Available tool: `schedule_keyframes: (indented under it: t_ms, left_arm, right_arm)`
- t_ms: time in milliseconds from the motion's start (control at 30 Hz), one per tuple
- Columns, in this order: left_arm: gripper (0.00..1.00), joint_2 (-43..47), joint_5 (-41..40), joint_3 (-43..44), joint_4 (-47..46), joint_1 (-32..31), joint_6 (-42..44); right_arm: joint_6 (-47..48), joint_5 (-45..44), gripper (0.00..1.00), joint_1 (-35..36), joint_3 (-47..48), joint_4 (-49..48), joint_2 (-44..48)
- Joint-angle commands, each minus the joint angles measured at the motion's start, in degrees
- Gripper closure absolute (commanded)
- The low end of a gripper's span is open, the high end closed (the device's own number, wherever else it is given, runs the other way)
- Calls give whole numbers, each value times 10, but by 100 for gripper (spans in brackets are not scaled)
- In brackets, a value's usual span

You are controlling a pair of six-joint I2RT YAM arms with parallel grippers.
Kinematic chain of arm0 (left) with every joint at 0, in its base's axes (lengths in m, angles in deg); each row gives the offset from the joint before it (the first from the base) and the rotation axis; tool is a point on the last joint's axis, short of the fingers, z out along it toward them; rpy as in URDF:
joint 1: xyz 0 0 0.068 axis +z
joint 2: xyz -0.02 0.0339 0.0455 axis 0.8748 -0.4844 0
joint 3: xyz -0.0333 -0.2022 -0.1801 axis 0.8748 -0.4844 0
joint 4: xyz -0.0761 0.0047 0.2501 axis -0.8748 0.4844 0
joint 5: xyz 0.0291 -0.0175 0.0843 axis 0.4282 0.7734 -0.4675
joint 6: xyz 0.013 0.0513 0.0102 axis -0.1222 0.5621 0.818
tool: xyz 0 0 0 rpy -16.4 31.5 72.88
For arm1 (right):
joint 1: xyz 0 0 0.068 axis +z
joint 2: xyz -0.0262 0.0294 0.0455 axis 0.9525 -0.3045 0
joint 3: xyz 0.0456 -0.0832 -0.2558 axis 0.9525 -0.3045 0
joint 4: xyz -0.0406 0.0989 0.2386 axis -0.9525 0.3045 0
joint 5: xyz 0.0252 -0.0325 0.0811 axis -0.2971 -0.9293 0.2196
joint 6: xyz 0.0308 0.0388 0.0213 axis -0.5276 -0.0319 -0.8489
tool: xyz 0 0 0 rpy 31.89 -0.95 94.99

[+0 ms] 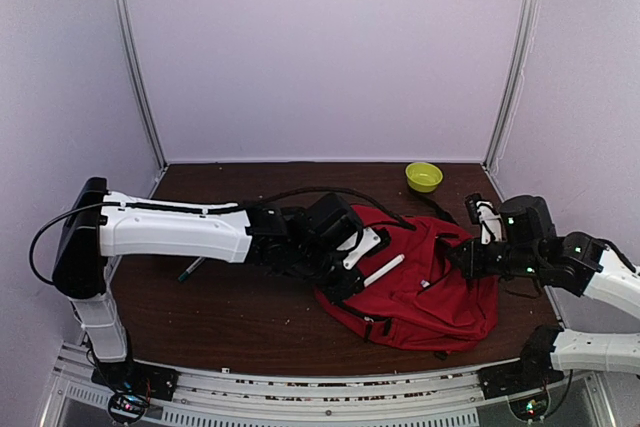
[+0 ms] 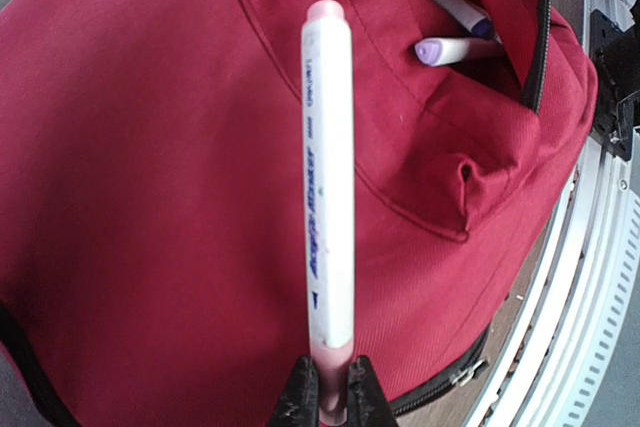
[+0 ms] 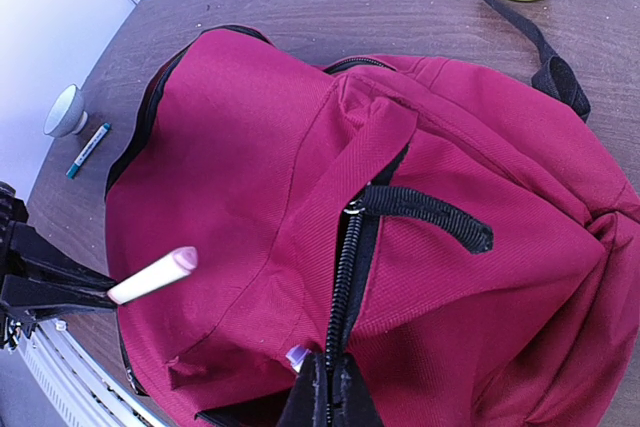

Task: Pack the student bag
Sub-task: Place the pen in the lower front pocket of the bag.

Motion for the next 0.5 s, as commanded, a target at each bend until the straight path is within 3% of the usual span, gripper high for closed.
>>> schedule_keyframes:
  t_ms: [0,167,300,467]
  left_arm:
    - [100,-20,14,39,2,-11,8]
    - [100,-60,38,92,10,-17,-2]
    - [100,-137,60,194,66,-20,-25]
    - [100,-185,61,264,69,-24,-71]
  right_arm:
    - [3,-5,100,4,10,5,11]
    - [3,1,100,4,11,-2,6]
    - [2,5,100,4,17,0,4]
    - [-1,6,100,4,15,3,15]
